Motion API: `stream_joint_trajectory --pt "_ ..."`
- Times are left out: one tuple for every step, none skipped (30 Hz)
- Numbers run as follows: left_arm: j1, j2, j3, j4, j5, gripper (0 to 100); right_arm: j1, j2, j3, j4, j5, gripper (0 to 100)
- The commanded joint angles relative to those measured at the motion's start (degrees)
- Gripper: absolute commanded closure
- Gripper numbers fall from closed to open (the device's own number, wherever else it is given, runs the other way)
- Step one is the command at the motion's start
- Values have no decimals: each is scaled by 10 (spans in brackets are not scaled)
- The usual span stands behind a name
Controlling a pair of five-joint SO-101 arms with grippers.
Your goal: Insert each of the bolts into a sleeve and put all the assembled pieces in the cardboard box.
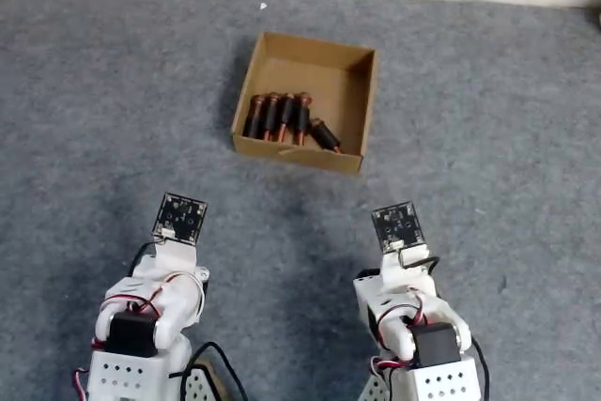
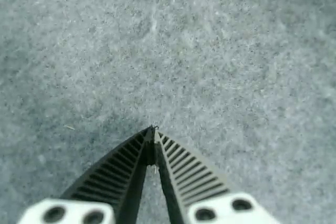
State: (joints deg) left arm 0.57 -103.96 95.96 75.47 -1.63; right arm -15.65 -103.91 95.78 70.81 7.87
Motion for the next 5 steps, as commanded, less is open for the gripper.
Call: stream_joint_trajectory --pt "-4 -2 12 3 -2 993 7 -7 85 4 5 989" --pt "-4 -2 12 3 -2 993 7 -7 85 4 5 989" --pt "-4 -2 12 3 -2 993 7 -7 85 4 5 989" --pt "-4 -2 12 3 -2 993 7 -7 85 4 5 989" --pt "-4 -2 12 3 -2 993 7 -7 85 4 5 989"
